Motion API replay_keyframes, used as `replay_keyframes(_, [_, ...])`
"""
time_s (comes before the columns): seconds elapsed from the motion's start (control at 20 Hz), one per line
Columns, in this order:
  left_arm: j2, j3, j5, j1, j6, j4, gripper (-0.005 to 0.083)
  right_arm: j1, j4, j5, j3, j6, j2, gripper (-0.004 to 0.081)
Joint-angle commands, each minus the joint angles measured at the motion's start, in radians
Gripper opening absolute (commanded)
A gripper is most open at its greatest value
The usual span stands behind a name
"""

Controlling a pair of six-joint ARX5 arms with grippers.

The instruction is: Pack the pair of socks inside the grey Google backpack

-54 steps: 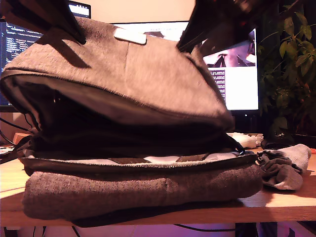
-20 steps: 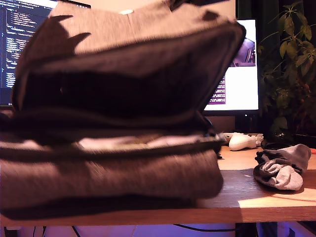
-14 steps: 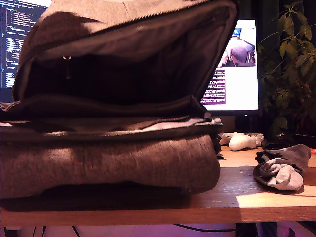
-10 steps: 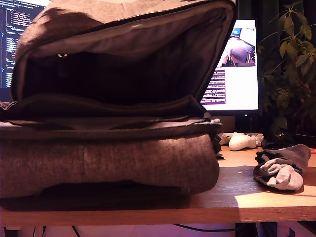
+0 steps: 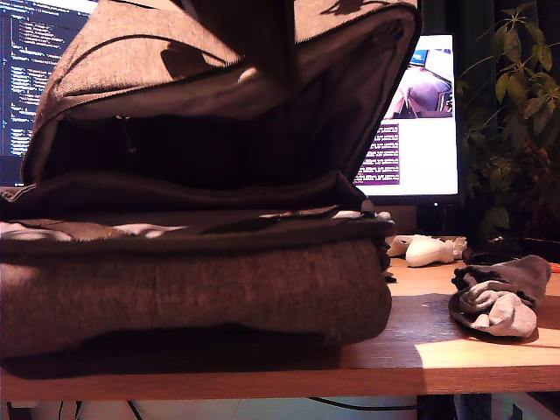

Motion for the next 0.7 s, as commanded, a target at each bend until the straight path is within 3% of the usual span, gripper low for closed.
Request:
replay_keyframes(0.0, [0.030, -0.011, -0.131, -0.003, 0.038, 0.033, 0.0593, 0.011, 0.044, -0.007, 0.052, 0.000, -0.011, -0.0012])
replay_keyframes(0.1, [0.038, -0.011, -0.232, -0.002, 0.038, 0.061, 0.0469, 0.011, 0.038, -0.007, 0.052, 0.000, -0.011, -0.0012])
replay_keyframes(0.15, [0.037, -0.011, -0.253, -0.002, 0.042, 0.070, 0.0351, 0.011, 0.035, -0.007, 0.052, 0.000, -0.011, -0.0012])
replay_keyframes(0.25, [0.024, -0.011, -0.230, -0.001, 0.042, 0.072, -0.0034, 0.011, 0.029, -0.007, 0.052, 0.000, -0.011, -0.0012])
replay_keyframes(0.45, [-0.028, -0.010, -0.111, -0.002, 0.098, 0.074, -0.0025, 0.010, 0.004, -0.007, 0.053, 0.001, -0.012, -0.0009])
replay_keyframes(0.5, [-0.044, -0.010, -0.069, -0.002, 0.098, 0.068, -0.0025, 0.011, -0.016, -0.008, 0.053, 0.000, -0.012, 0.0037])
replay_keyframes(0.65, [-0.080, -0.010, -0.022, -0.001, 0.089, 0.060, -0.0025, 0.011, -0.107, -0.010, 0.055, -0.001, -0.012, 0.0404])
